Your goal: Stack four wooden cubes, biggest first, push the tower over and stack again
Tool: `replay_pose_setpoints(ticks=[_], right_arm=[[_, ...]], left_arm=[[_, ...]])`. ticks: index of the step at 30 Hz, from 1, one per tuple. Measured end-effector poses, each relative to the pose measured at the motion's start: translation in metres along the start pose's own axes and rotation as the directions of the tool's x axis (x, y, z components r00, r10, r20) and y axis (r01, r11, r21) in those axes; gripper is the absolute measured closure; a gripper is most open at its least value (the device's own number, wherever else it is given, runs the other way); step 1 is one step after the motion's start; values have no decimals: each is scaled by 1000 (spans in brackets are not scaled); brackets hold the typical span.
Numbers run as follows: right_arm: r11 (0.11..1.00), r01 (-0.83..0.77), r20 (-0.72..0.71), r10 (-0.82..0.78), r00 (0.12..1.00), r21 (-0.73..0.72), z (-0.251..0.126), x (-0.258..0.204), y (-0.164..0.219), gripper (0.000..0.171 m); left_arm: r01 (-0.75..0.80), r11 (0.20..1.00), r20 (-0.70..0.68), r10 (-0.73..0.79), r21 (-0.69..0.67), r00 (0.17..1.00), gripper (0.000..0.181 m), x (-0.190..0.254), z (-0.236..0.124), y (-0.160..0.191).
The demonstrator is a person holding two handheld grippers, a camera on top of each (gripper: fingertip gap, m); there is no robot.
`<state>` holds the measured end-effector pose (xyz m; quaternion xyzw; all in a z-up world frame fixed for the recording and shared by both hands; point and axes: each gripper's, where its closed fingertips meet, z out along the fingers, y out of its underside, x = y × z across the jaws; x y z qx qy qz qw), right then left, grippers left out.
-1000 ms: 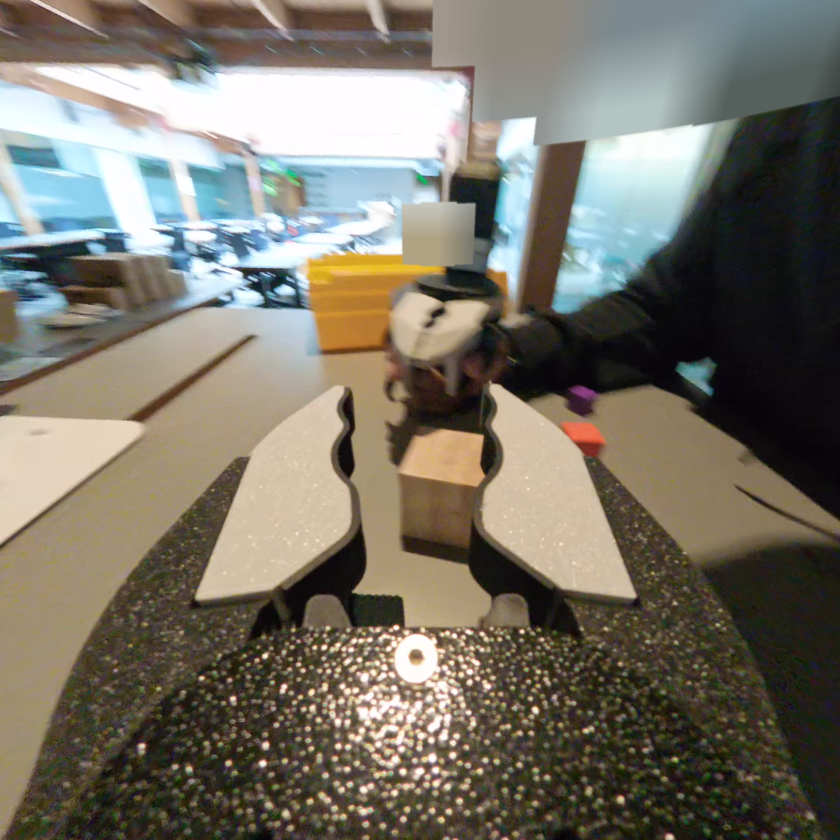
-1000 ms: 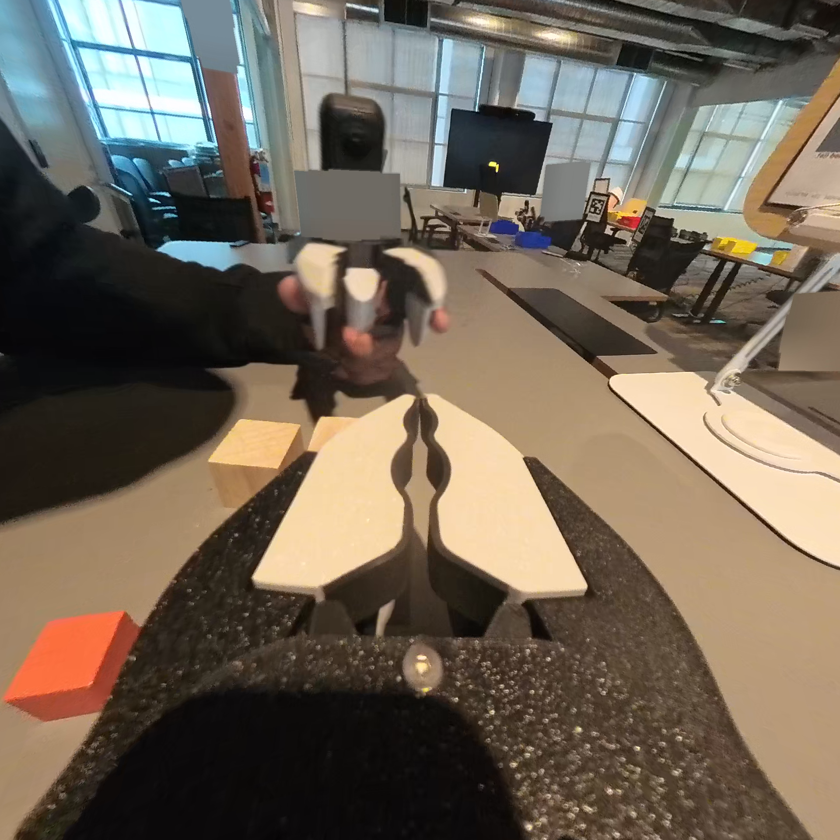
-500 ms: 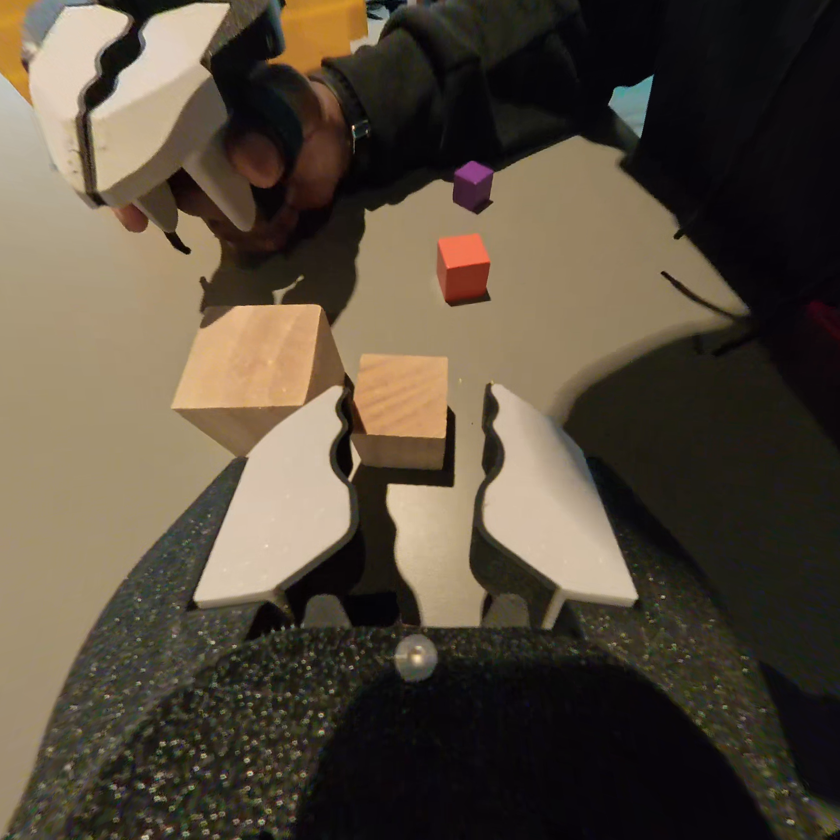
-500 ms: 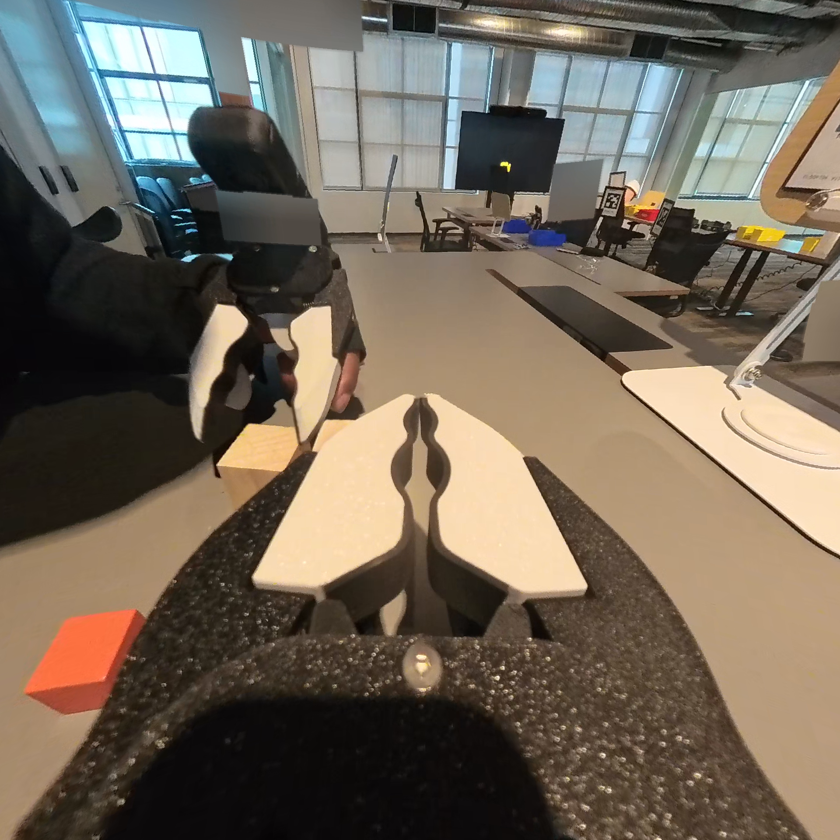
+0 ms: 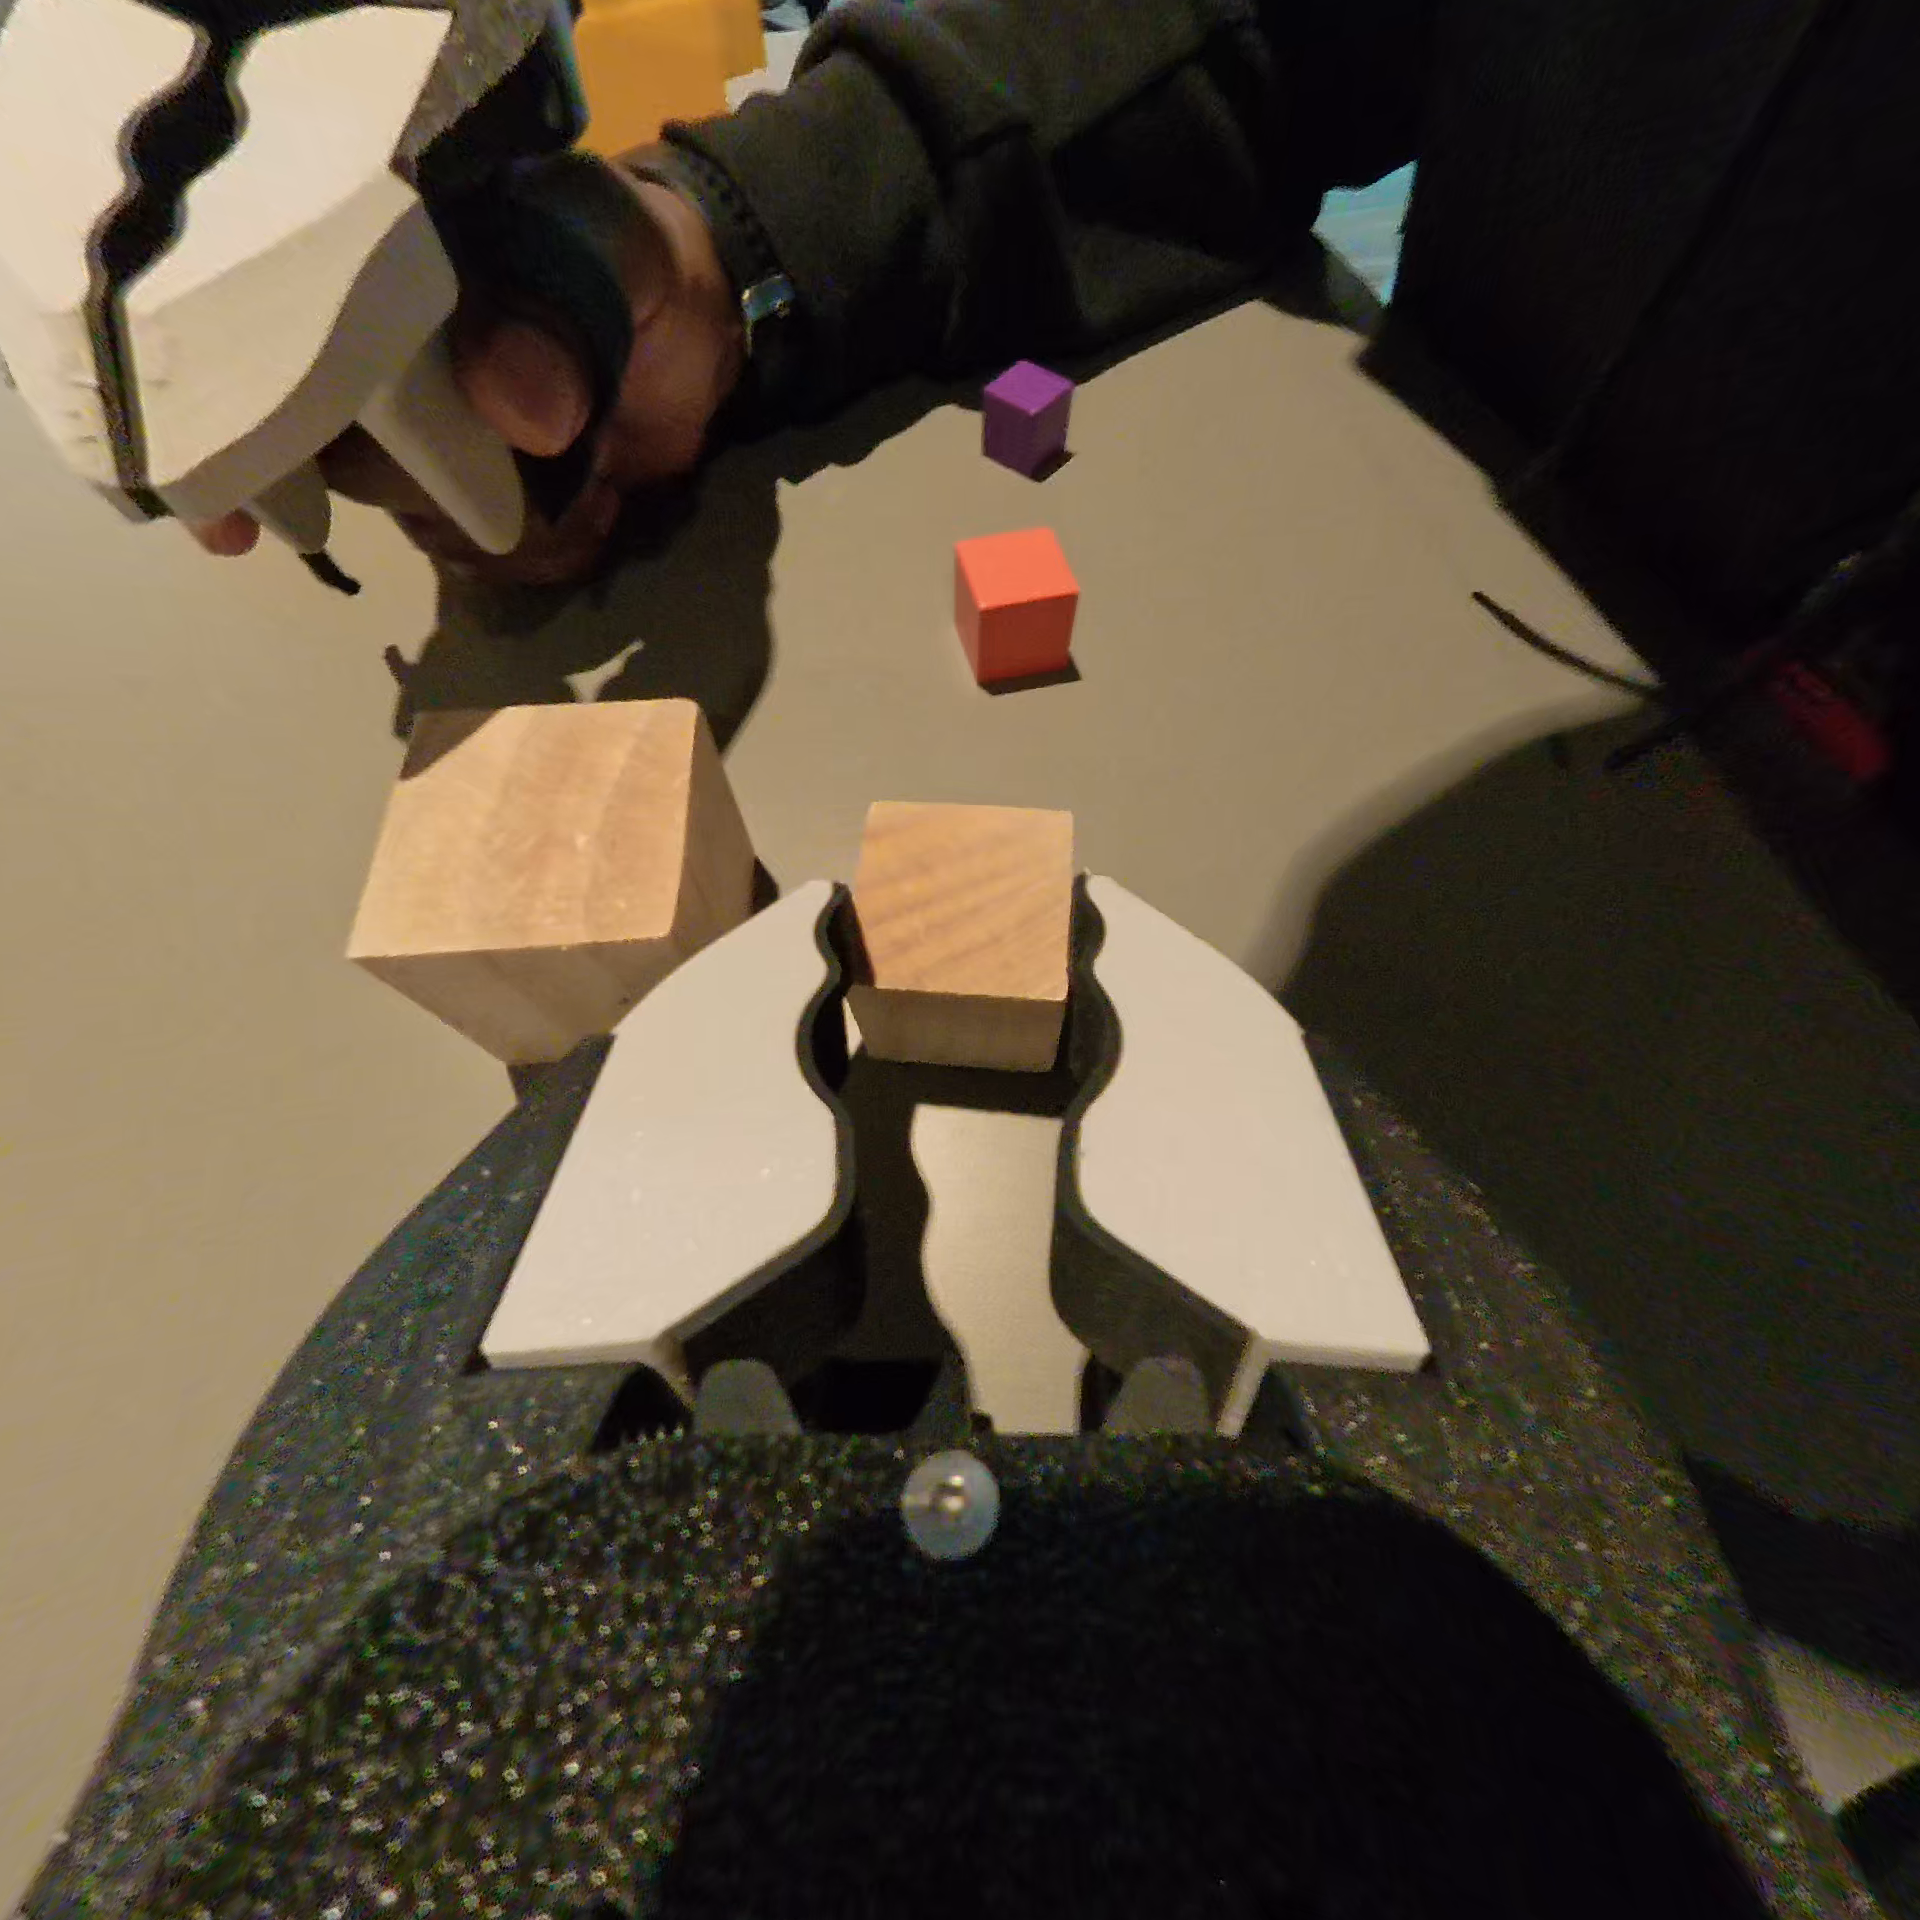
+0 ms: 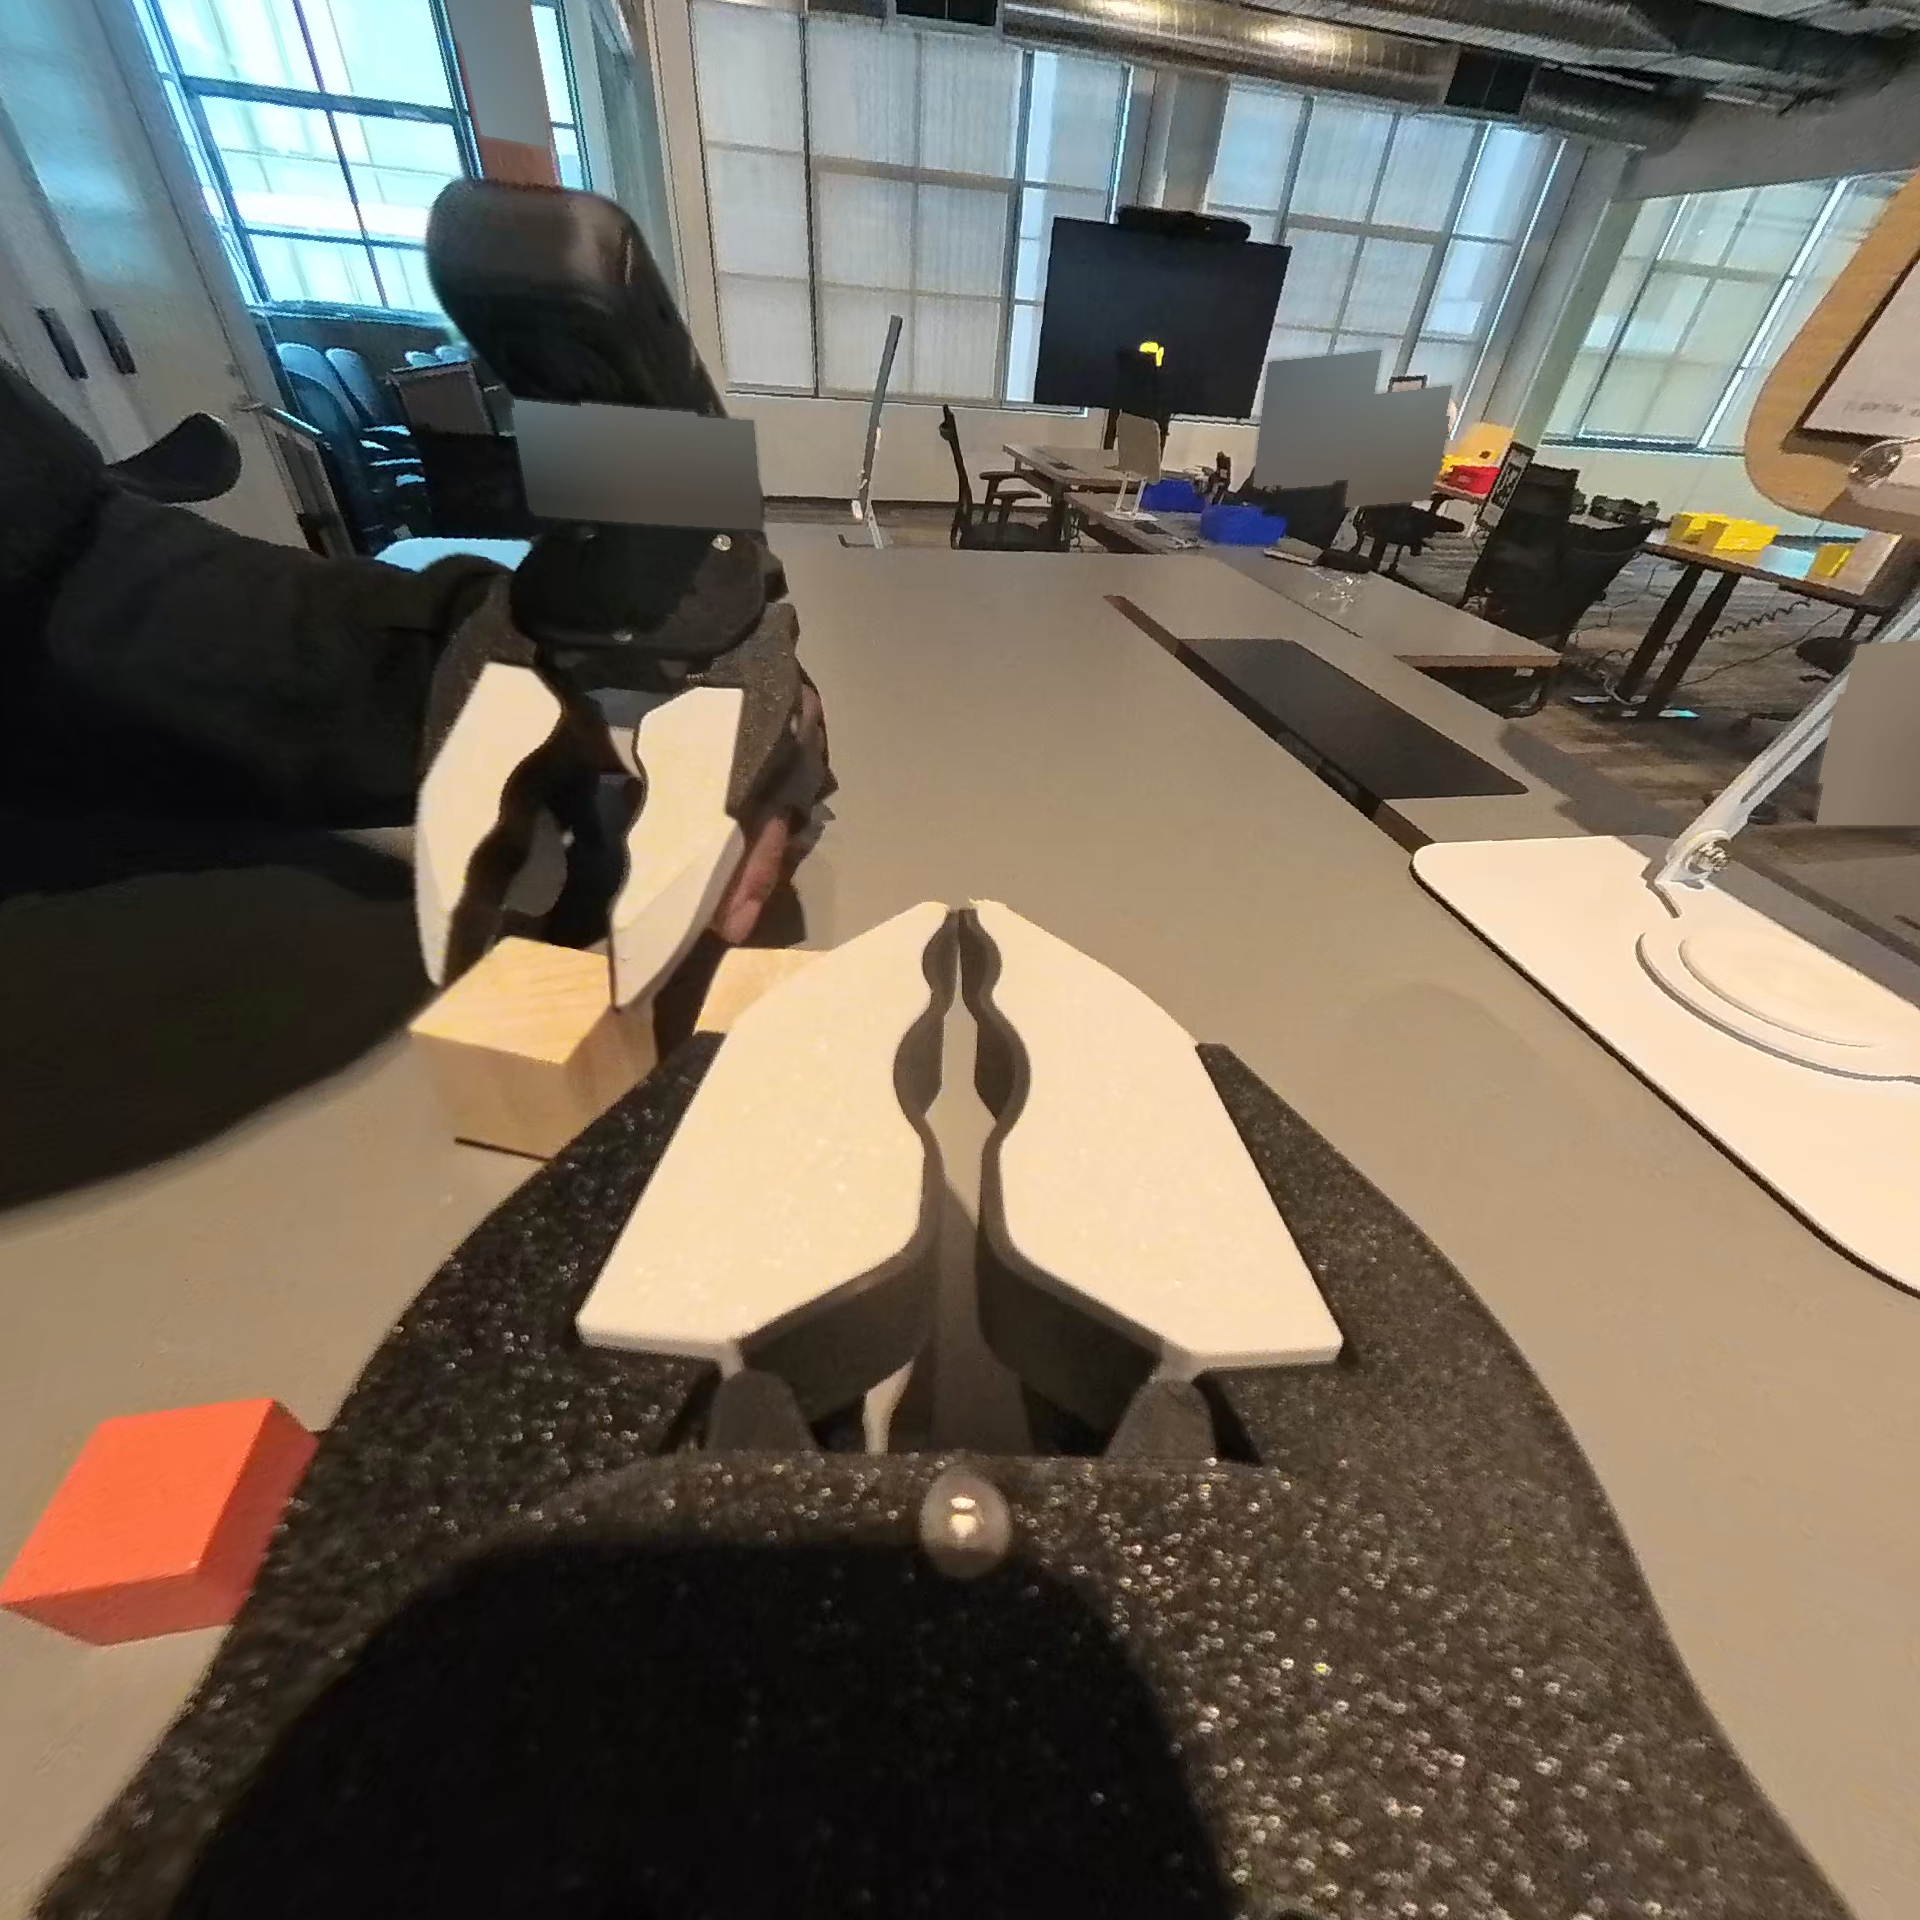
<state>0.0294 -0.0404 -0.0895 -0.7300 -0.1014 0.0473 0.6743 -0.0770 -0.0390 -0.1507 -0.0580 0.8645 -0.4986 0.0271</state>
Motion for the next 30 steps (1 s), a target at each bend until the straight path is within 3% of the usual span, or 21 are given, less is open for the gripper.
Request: replay_pose_setpoints(ticks=[1,4,7,9,12,18,24,30], right_arm=[[1000,-2,-1,2,1000,1,0,0,0,171],[1000,-7,0,7,1000,5,0,1,-1,171],[1000,-2,3,2,1000,0,0,0,0,171],[1000,-2,8,2,1000,0,0,0,0,171],[1000,-4,18,4,1000,-3,1,-1,0,171],[1000,0,18,0,1000,-6,2,-2,0,171],[1000,0,24,0,1000,-11,2,-2,1,171],[1000,-2,24,3,1000,-6,2,-2,1,171]], left_arm=[[-4,999,-10,4,33,1000,142,1,-3,-4],[-2,970,-19,7,243,1000,142,-2,-20,-35],[-74,944,129,34,320,991,142,-29,-37,-56],[-129,940,257,46,315,965,142,-53,-43,-62],[-135,957,303,53,258,952,142,-72,-41,-60],[-63,996,171,52,59,984,142,-70,-23,-46],[-20,999,195,10,48,981,141,-73,-19,-44],[13,993,159,-32,120,987,133,-69,-19,-46]])
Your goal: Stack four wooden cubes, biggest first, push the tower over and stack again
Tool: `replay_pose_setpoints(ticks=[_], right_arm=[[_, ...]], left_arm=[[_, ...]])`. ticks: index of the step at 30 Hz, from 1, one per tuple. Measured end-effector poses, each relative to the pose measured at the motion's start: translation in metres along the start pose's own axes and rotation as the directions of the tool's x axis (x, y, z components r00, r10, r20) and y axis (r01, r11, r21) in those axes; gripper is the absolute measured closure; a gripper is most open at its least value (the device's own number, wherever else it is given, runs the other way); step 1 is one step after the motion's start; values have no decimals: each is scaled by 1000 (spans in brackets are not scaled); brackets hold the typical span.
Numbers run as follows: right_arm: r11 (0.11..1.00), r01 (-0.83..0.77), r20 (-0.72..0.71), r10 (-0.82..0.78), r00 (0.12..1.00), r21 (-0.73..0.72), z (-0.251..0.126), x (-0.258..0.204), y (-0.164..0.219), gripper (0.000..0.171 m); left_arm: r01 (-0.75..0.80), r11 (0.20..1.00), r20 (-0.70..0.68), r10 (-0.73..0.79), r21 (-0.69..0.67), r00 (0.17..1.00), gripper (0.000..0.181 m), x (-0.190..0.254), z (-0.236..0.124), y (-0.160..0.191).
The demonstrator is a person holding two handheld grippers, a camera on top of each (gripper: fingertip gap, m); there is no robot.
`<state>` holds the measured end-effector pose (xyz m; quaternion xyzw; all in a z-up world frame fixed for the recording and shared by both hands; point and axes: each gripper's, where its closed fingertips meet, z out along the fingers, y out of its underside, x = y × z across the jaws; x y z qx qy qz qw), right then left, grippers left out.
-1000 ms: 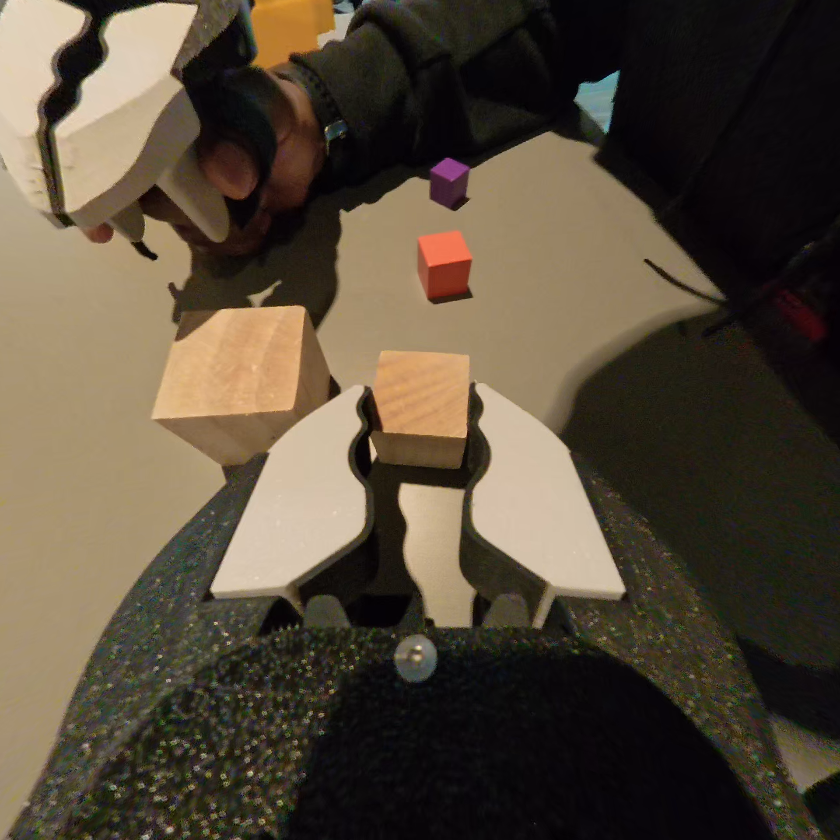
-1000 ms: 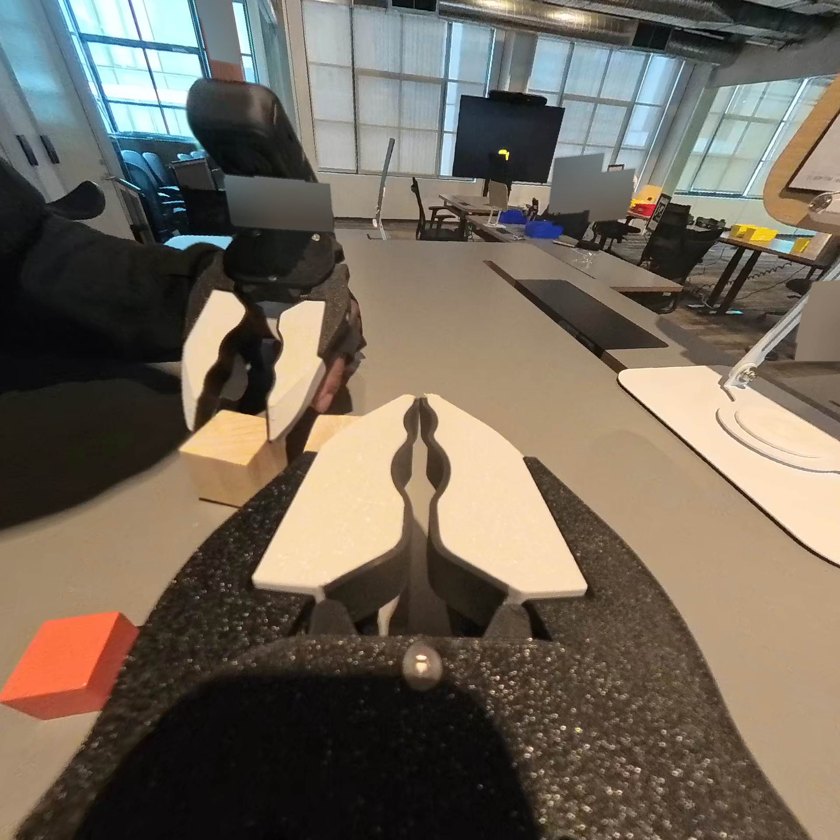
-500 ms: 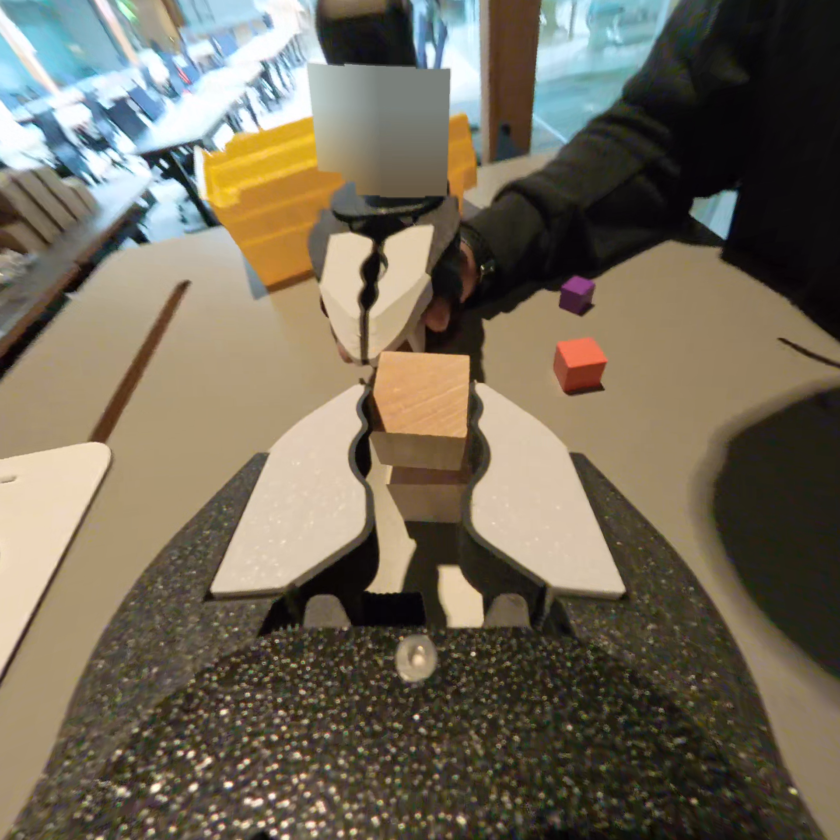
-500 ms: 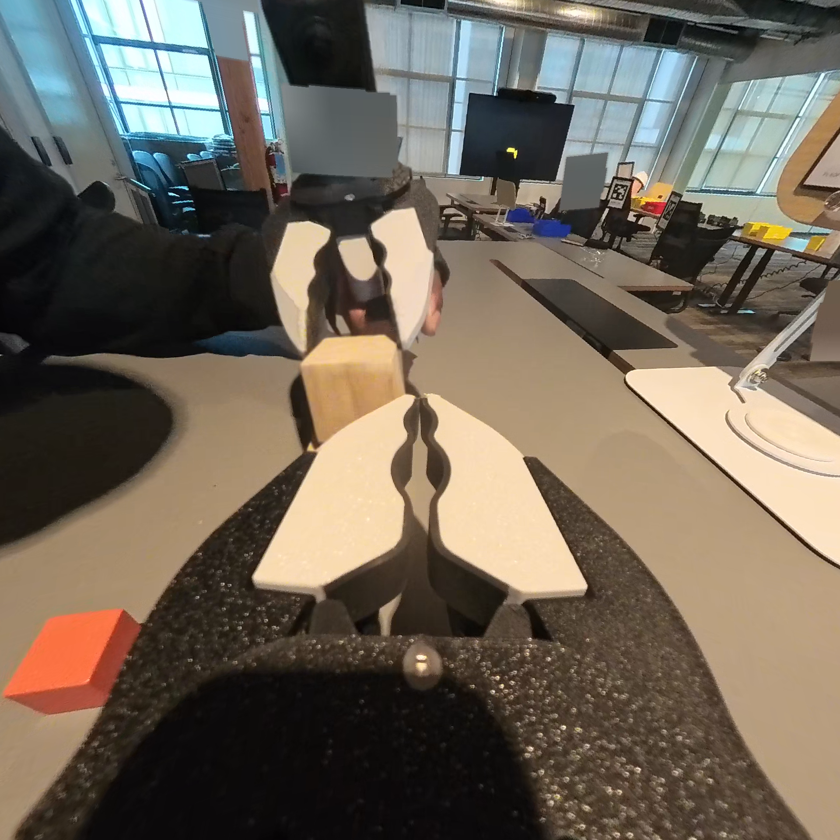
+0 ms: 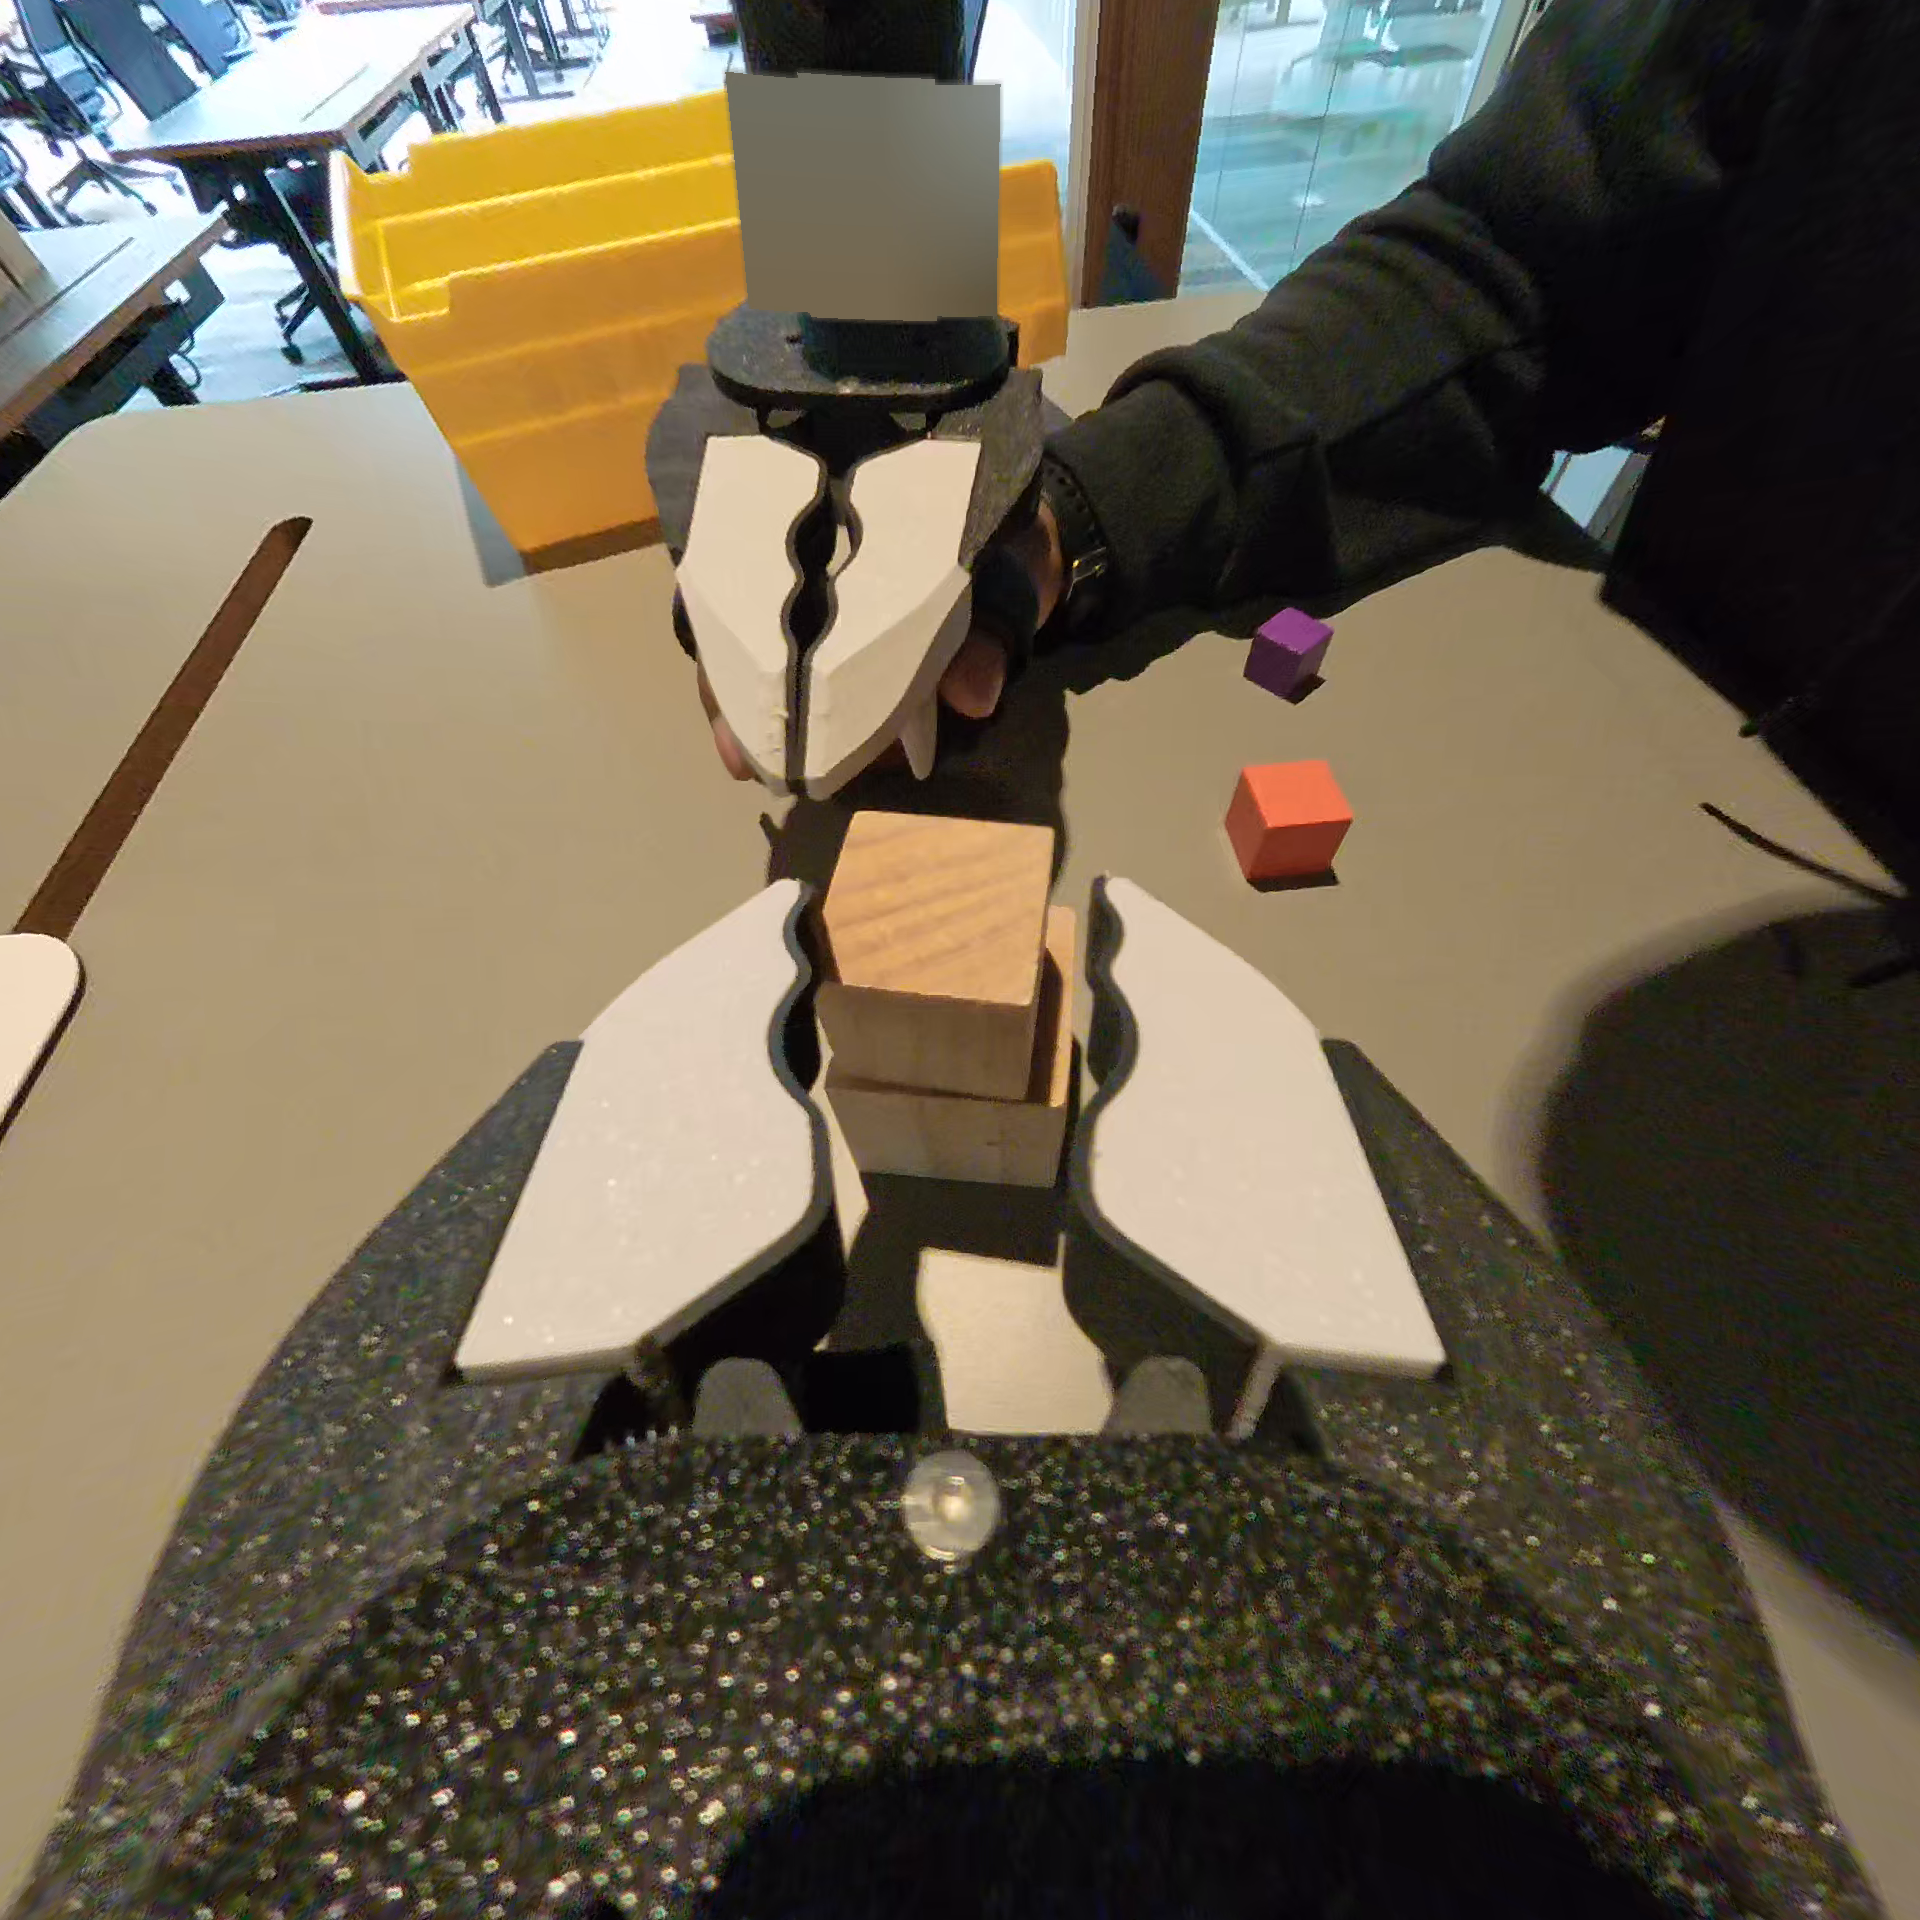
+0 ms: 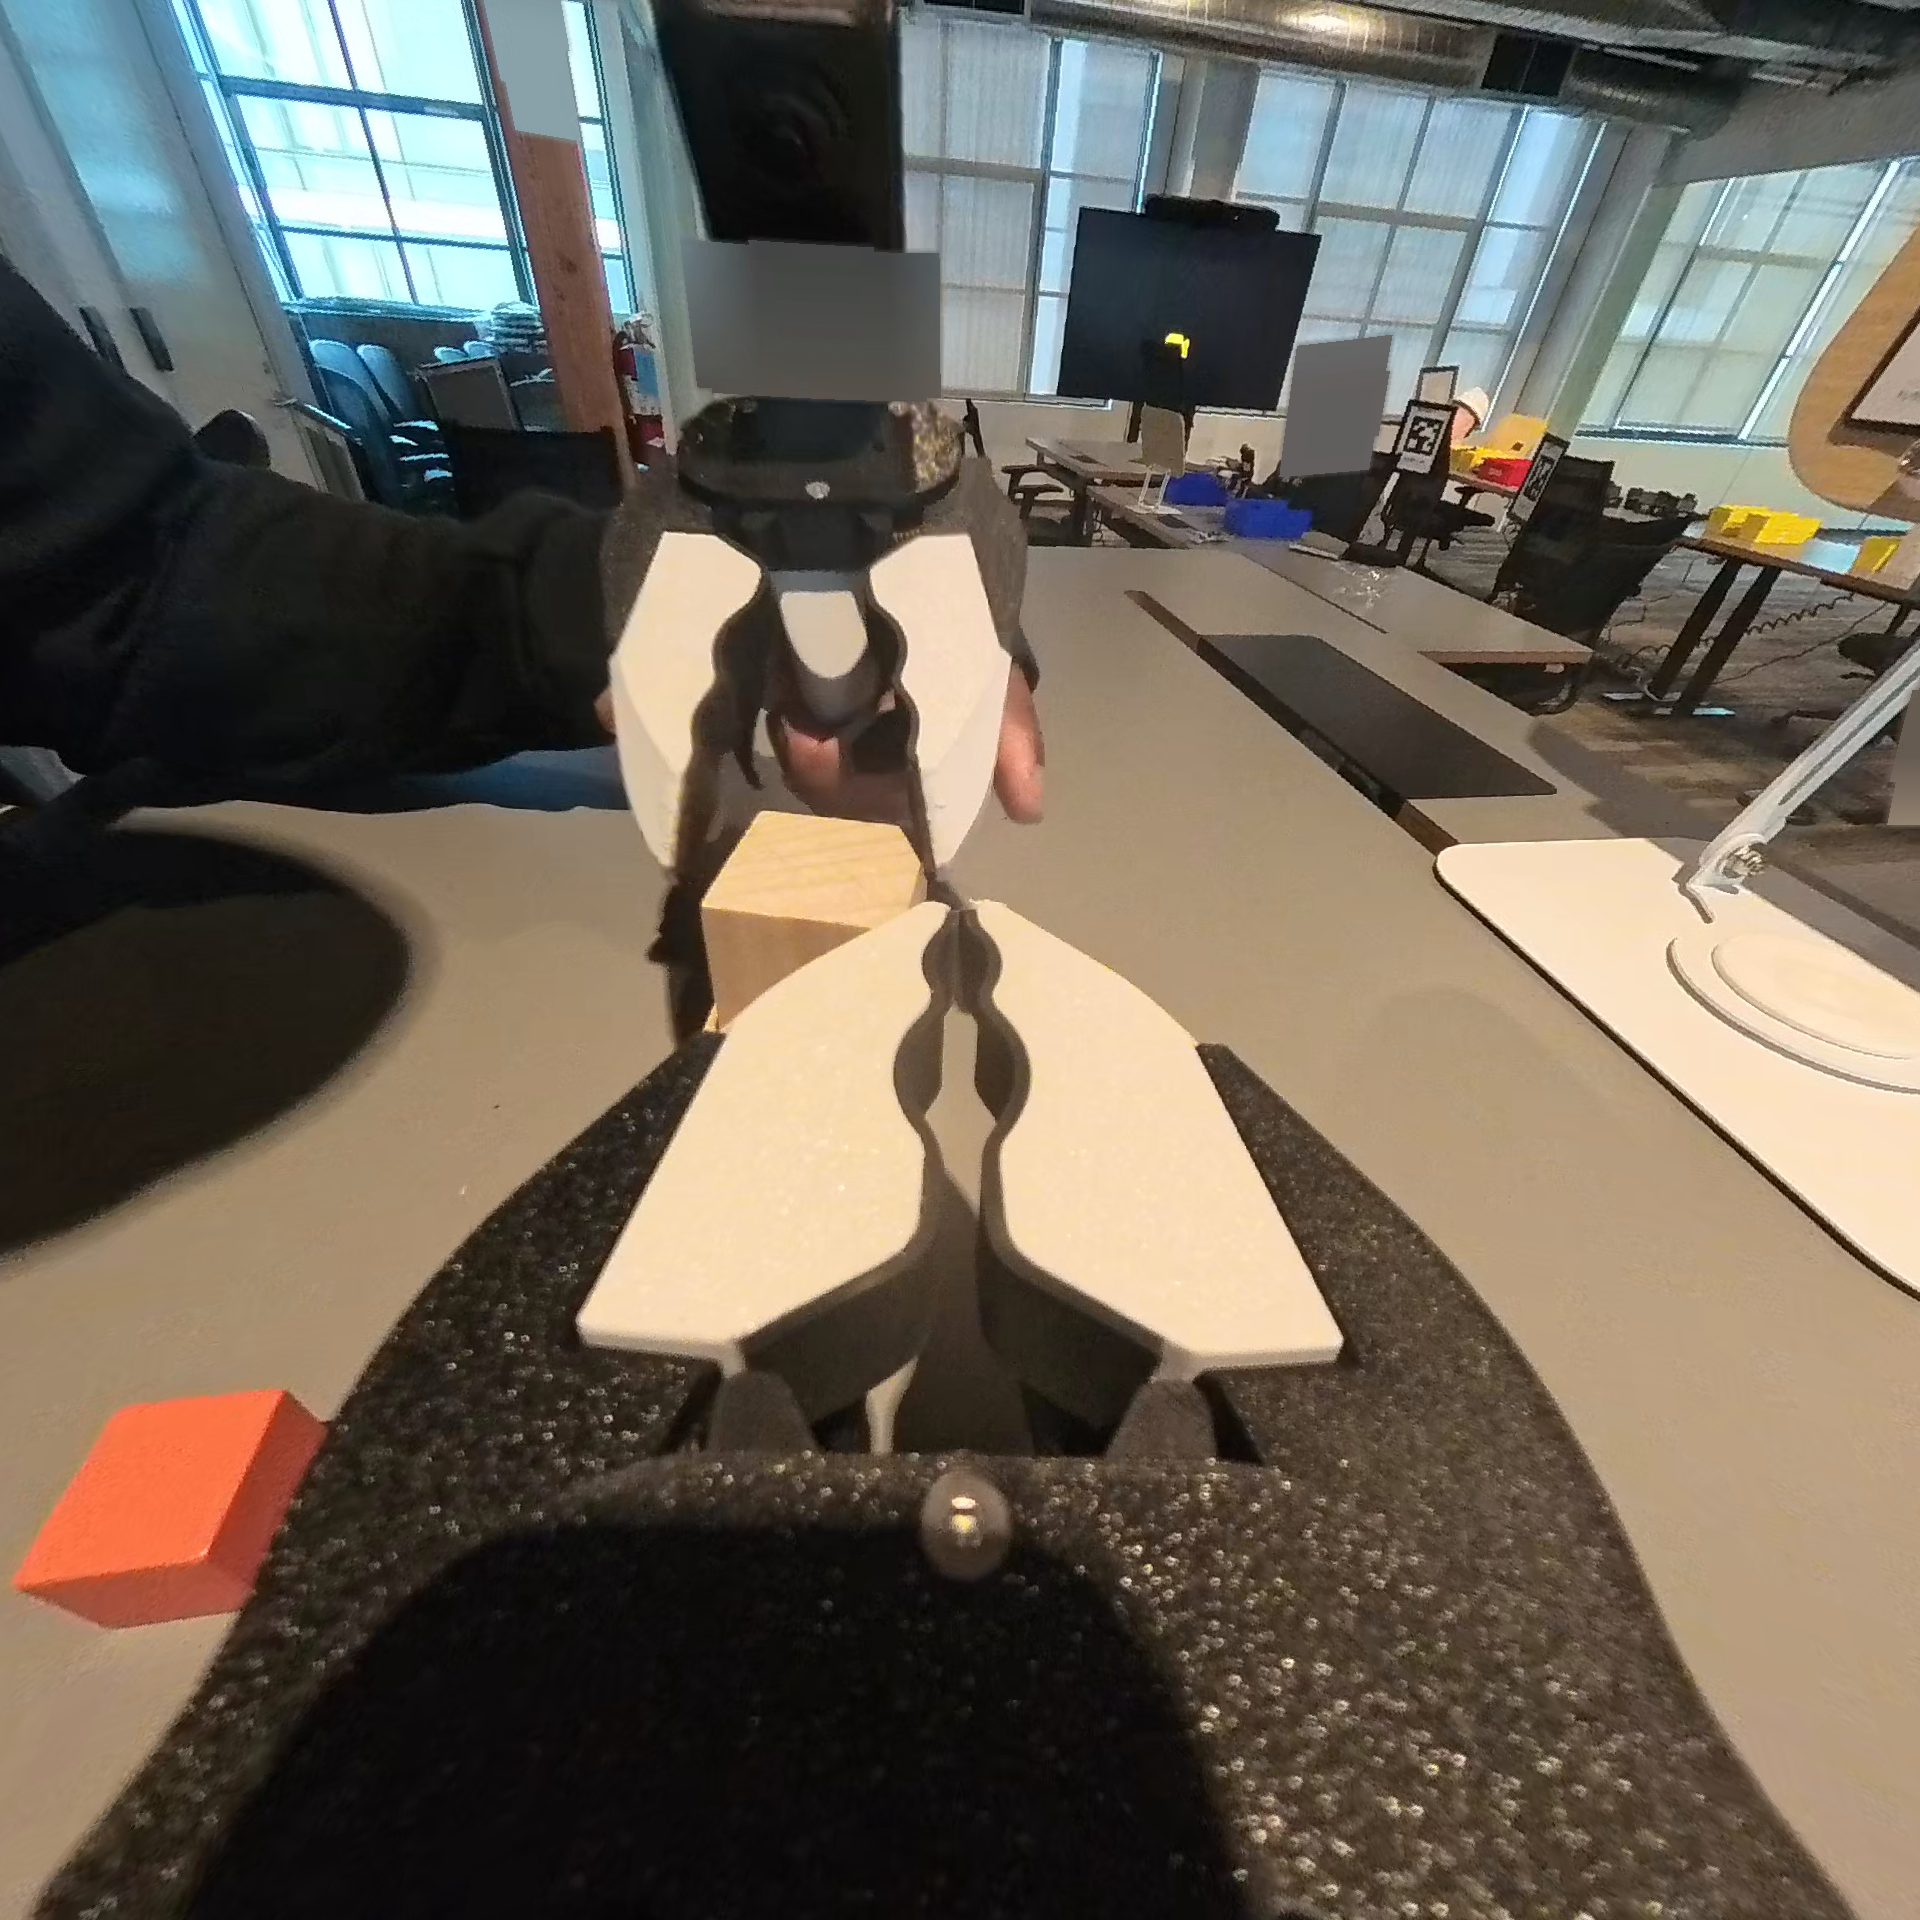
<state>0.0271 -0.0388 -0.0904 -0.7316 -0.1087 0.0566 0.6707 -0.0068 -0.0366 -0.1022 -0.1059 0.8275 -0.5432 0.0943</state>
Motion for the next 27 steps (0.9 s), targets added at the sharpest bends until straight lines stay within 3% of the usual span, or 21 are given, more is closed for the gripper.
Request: replay_pose_setpoints(ticks=[9,13,20,27], right_arm=[[1000,-13,7,13,1000,4,-1,1,0,171],[1000,-10,7,10,1000,2,0,0,0,171],[1000,-16,13,16,1000,1,0,1,0,171],[1000,-12,9,12,1000,3,0,1,0,171]], left_arm=[[10,998,35,-12,59,999,125,-6,-8,-8],[51,998,8,-52,39,999,123,-7,-7,5],[41,998,3,-41,40,999,137,-5,3,10],[29,998,0,-29,58,1000,138,-3,7,7]])
